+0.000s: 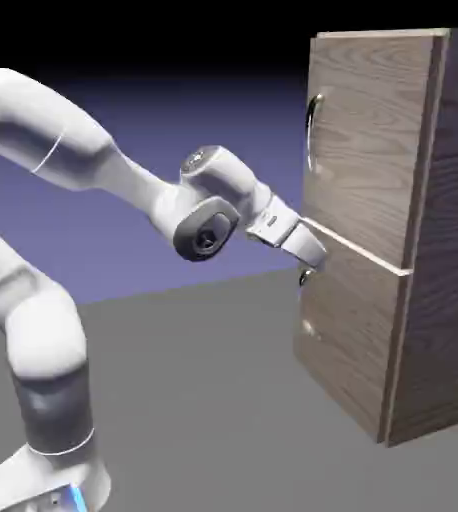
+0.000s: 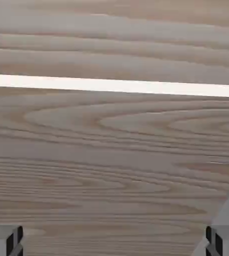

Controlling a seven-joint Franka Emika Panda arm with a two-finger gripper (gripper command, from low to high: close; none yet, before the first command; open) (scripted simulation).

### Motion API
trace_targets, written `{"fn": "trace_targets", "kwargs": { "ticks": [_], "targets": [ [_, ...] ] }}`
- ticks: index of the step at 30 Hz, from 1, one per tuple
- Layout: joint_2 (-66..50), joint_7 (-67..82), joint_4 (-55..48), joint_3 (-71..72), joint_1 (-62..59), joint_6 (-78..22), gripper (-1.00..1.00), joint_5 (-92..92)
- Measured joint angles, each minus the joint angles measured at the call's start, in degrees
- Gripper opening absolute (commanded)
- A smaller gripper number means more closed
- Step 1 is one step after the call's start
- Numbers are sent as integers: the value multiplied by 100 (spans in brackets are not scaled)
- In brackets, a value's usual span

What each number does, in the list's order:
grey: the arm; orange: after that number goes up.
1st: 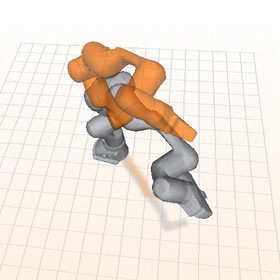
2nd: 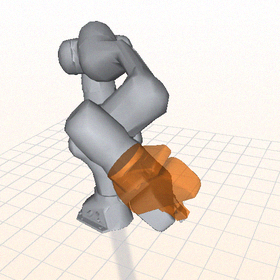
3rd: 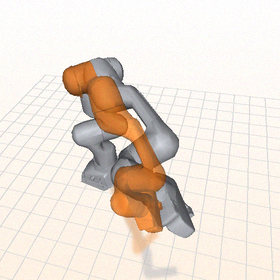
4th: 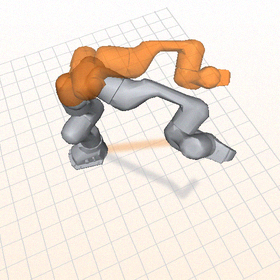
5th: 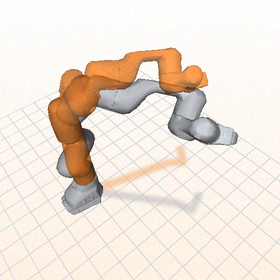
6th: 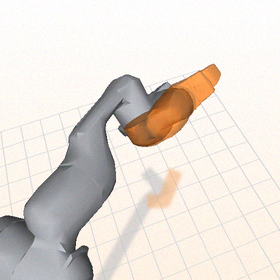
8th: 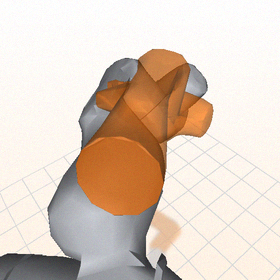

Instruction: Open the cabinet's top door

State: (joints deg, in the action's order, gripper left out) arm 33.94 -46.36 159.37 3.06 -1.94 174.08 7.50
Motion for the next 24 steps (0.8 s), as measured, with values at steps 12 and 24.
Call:
{"fn": "trace_targets", "kwargs": {
  "ticks": [12,24],
  "targets": [
    [568,-1961,-727,1357,-1154,35,100,2991],
    [1137,-3922,-1454,2714,-2308,69,100,5981]
  ]
}}
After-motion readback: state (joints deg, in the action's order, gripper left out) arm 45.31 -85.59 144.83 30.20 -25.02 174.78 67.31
